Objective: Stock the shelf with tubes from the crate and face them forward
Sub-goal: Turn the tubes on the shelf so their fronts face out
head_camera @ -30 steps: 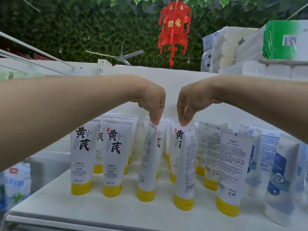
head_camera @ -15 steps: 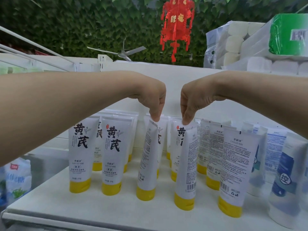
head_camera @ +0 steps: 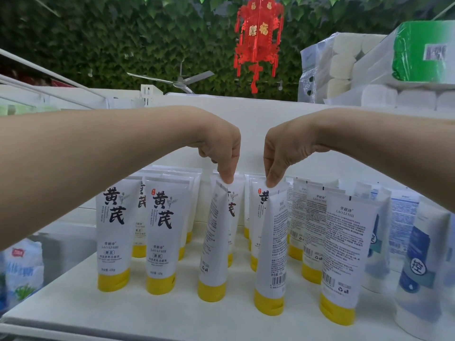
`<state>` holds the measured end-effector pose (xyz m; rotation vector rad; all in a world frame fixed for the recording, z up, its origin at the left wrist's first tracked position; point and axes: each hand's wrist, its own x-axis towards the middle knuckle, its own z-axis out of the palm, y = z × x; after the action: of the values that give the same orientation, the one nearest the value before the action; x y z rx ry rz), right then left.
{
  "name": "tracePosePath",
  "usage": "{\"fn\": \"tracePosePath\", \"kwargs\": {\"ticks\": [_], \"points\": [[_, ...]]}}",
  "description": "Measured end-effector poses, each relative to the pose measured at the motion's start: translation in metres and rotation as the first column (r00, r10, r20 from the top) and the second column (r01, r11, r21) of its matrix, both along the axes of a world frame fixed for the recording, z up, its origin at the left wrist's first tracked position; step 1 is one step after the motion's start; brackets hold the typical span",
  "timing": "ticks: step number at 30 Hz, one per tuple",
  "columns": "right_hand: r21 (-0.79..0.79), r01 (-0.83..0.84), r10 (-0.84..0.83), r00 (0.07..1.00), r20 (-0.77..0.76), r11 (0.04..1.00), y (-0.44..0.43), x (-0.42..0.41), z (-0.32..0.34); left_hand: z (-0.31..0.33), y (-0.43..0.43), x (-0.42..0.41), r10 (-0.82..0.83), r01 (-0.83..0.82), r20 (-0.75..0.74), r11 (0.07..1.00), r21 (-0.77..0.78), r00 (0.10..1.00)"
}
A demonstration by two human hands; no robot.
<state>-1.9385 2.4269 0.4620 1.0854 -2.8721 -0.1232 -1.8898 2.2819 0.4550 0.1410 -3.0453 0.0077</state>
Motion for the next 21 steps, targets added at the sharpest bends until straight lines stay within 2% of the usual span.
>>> {"fn": "tracePosePath", "kwargs": {"ticks": [8, 21], "points": [[-0.009, 0.023, -0.023, 0.999, -0.033, 1.0, -0.0002, -0.0003, -0.002, 0.0002, 0.0027, 0.0023, 0.001, 0.0, 0.016, 1.0, -0.02, 1.0], [-0.005, 0.009, -0.009, 1.0, 0.001, 1.0, -0.0019, 0.0046, 0.0002, 0.0001, 0.002, 0.0062, 0.009, -0.009, 0.028, 1.0, -0.002, 1.0]]}}
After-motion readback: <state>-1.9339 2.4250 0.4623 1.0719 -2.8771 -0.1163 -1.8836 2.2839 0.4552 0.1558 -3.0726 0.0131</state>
